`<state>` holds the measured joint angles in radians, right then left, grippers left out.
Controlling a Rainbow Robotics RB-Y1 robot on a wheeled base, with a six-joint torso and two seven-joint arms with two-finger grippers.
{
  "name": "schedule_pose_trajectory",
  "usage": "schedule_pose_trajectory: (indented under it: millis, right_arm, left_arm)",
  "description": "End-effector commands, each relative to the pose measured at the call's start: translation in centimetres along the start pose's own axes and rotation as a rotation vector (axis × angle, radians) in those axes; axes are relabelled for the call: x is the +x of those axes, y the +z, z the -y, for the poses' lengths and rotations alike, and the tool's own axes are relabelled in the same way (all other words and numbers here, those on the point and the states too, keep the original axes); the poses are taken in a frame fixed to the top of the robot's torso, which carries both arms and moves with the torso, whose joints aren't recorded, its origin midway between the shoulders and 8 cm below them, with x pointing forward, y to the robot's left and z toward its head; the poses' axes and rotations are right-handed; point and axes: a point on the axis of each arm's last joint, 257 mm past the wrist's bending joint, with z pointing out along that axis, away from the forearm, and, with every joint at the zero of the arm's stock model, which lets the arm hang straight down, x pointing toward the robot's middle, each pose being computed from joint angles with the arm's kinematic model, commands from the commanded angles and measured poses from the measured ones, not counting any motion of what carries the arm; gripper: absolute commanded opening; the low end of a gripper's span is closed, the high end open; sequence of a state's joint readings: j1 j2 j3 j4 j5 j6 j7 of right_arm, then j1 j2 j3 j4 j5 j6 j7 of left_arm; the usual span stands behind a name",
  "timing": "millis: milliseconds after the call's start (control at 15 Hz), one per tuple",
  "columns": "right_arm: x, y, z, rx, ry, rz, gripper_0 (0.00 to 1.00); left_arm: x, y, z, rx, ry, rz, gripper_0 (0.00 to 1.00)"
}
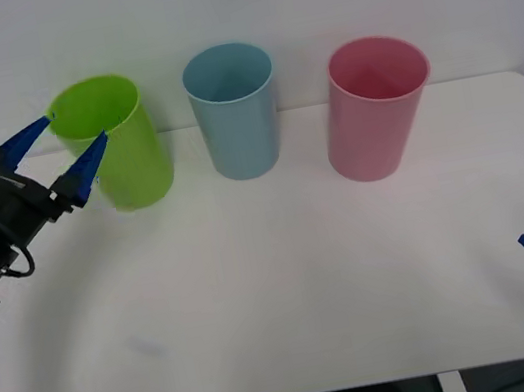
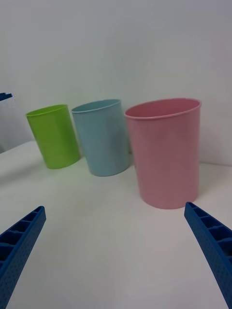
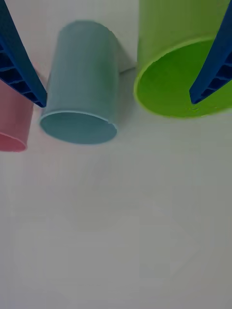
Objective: Grasp the object on the table and drop it into the matching bin: aluminum can to the light blue bin, PET bottle to the pink bin.
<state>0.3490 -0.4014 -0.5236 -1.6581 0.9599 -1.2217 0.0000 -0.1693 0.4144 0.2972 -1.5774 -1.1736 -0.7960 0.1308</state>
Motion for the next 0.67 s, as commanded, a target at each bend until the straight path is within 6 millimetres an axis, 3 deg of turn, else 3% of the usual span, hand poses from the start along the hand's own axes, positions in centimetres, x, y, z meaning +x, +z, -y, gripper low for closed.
schedule_pose_trajectory:
  millis: [67, 400, 667]
  right_arm:
    - [0.0, 0.0, 0.0, 0.000, 0.000, 0.000, 1.00]
    - [0.0, 0.0, 0.0, 0.000, 0.000, 0.000, 1.00]
    - [0.0, 0.0, 0.0, 0.000, 0.000, 0.000, 1.00]
  left_arm:
    - [0.1, -3.8, -0.7, 0.019, 0.016, -0.022, 1.00]
    - [1.5, -9.7, -1.4, 0.035, 0.054, -0.108, 1.00]
    - [3.2, -13.3, -1.7, 0.032, 0.094, -0.214, 1.00]
